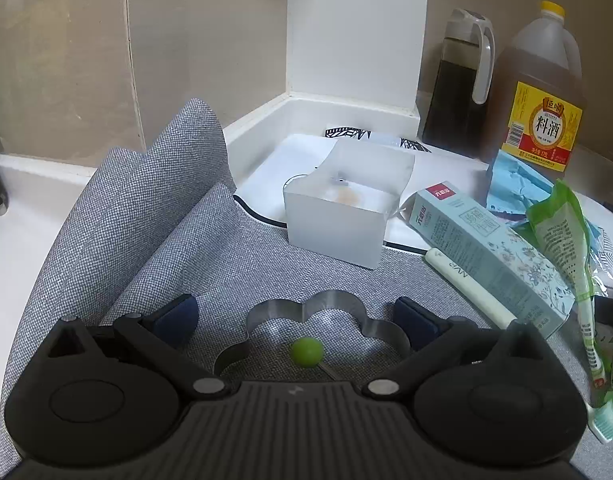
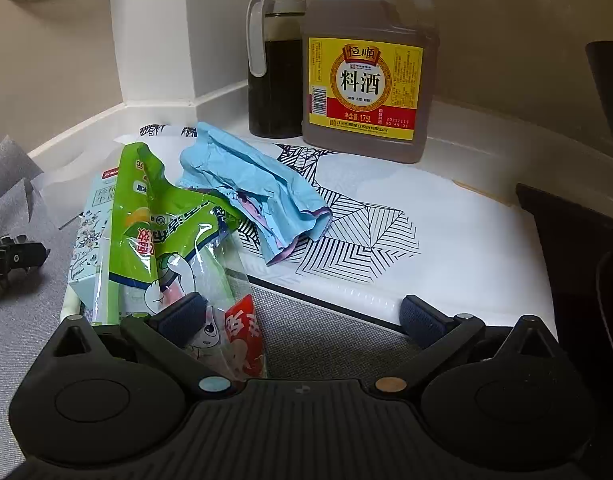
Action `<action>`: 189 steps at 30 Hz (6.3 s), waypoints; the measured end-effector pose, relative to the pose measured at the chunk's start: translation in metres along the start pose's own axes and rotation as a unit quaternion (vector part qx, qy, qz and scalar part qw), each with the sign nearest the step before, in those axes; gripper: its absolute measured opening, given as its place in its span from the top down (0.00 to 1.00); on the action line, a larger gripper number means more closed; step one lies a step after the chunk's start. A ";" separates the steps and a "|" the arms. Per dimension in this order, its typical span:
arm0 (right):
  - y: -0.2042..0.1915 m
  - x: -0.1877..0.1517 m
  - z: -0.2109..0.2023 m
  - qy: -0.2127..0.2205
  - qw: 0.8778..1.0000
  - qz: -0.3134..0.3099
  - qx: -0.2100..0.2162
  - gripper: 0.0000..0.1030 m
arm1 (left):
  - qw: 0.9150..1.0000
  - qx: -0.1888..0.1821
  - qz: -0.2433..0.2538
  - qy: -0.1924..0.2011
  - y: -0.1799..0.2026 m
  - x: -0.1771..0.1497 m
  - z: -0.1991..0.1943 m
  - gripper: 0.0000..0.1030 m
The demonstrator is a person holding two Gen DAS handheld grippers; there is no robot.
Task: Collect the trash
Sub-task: 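Move both tools back toward the remaining trash on the grey mat, then grasp the flower cutter with the left gripper while the right gripper grasps the green snack wrapper, then carry the flower cutter and green wrapper down over the blue bin with both grippers, then open both grippers to drop the cutter and wrapper into the bin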
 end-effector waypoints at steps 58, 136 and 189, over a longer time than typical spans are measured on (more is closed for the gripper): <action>-0.001 -0.002 -0.004 -0.006 1.000 -0.015 0.011 0.00 | 1.000 0.003 0.003 -0.016 0.001 -0.003 -0.013 0.00; -0.117 -0.207 -0.292 0.017 0.936 -0.161 0.311 0.88 | 0.994 0.025 -0.090 -0.051 -0.038 -0.322 -0.370 0.20; -0.172 -0.354 -0.017 -0.379 0.888 -0.185 0.183 0.87 | 0.941 0.017 -0.055 -0.333 -0.005 -0.423 -0.127 0.20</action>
Point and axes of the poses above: each gripper's, at about its wrist camera, not at the fingertips, and z roughly the way its jaws point, y to its right, x to its top, the point moved 1 cm from there along z, roughly the way its jaws point, and after that the axes turned 9 degrees about x, right-handed, at the moved point
